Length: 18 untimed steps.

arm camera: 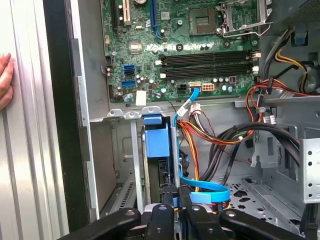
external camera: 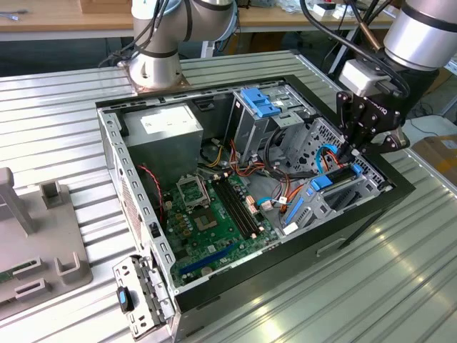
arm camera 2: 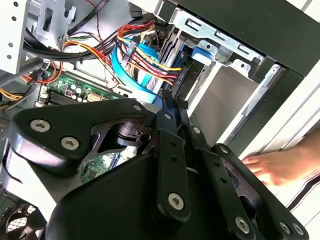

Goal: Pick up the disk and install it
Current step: 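Insert the second disk wire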

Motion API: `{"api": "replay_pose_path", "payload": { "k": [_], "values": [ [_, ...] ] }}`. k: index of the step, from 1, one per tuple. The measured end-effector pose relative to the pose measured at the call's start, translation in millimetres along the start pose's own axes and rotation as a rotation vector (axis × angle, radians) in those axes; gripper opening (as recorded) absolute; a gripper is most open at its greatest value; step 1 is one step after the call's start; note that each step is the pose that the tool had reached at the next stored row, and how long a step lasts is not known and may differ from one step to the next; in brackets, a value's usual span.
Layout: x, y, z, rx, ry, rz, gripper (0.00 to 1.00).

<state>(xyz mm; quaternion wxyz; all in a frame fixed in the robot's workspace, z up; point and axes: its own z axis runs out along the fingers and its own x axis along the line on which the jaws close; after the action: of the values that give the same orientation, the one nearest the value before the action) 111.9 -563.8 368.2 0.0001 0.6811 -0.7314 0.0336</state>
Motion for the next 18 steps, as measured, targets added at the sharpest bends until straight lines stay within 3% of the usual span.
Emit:
{"api": "replay_pose_path", "payload": {
  "k": [3, 7, 8, 9, 10, 13, 18],
  "values": [
    [7.5, -0.3, 1.2, 0.0007, -0.0027, -0.017, 0.16],
    [8.9, 0.8, 2.2, 0.0018, -0.0083, -0.048, 0.16],
    [9.0, 0.8, 2.2, 0.0016, -0.0170, -0.050, 0.16],
    [9.1, 0.9, 2.2, 0.0004, -0.0455, -0.050, 0.16],
    [9.2, 1.0, 2.2, 0.0000, -0.0525, -0.050, 0.16],
    [9.5, 1.6, 8.4, -0.0001, -0.0526, -0.050, 0.16],
    [9.5, 1.8, 12.0, 0.0000, -0.0526, -0.051, 0.16]
  ]
}}
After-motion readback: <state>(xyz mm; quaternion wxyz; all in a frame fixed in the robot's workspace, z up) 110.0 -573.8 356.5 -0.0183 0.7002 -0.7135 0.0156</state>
